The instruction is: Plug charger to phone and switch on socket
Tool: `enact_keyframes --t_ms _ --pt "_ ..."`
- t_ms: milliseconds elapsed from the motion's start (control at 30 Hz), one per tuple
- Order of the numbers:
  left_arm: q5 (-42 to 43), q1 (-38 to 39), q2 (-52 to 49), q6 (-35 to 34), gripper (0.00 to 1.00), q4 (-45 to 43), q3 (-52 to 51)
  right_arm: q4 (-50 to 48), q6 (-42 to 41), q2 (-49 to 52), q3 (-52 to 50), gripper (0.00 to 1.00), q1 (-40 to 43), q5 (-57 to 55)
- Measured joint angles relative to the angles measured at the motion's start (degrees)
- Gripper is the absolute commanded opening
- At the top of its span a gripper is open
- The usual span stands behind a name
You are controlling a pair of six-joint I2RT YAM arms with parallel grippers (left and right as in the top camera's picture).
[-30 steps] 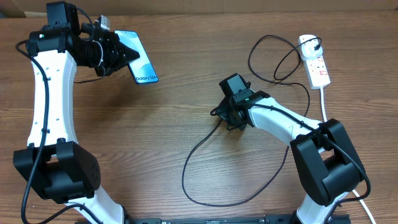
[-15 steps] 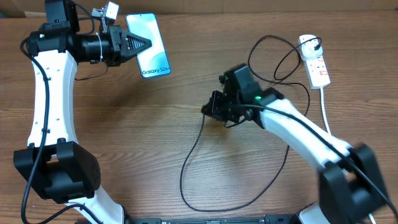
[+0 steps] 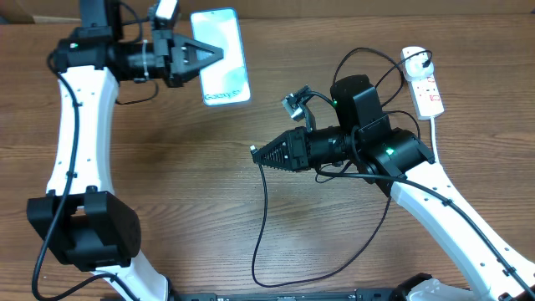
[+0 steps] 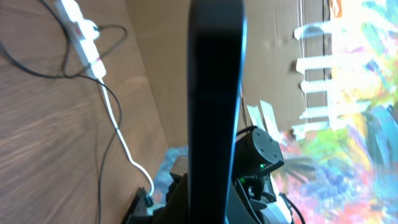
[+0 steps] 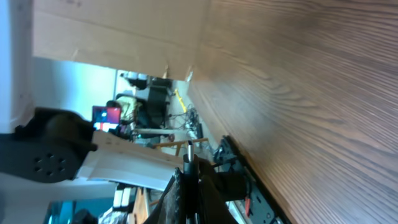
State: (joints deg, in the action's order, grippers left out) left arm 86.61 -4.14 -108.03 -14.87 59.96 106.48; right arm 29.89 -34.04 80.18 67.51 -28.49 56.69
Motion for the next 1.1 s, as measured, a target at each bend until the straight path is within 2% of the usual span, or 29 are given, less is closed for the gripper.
enact_keyframes --t_ms 167,267,400,600,833,1100 --pt "0.44 3.3 0.0 -0.61 0.04 -2.08 0.0 -5.35 -1.11 -0.04 0.0 0.04 0.0 2.75" --pt "0.09 3.8 0.0 -1.51 0.04 -4.11 0.0 -11.02 -4.79 -0.04 0.0 0.04 0.17 2.62" --pt "-1.25 2.95 0.0 -6.91 0.04 -8.48 -0.04 -17.55 -8.79 -0.11 0.0 0.04 0.72 1.03" --pt "-1.64 2.14 0.0 -16.65 0.04 -13.14 -0.04 -19.3 -12.68 -0.17 0.0 0.04 0.72 -3.58" --pt "-1.57 2.16 0.0 -20.7 0.04 -13.53 -0.04 -28.55 -19.08 -0.2 0.0 0.04 0.74 -5.05" --pt "-1.09 2.16 0.0 -22.73 0.04 -13.55 -0.04 -28.96 -24.39 0.35 0.0 0.04 0.61 -5.99"
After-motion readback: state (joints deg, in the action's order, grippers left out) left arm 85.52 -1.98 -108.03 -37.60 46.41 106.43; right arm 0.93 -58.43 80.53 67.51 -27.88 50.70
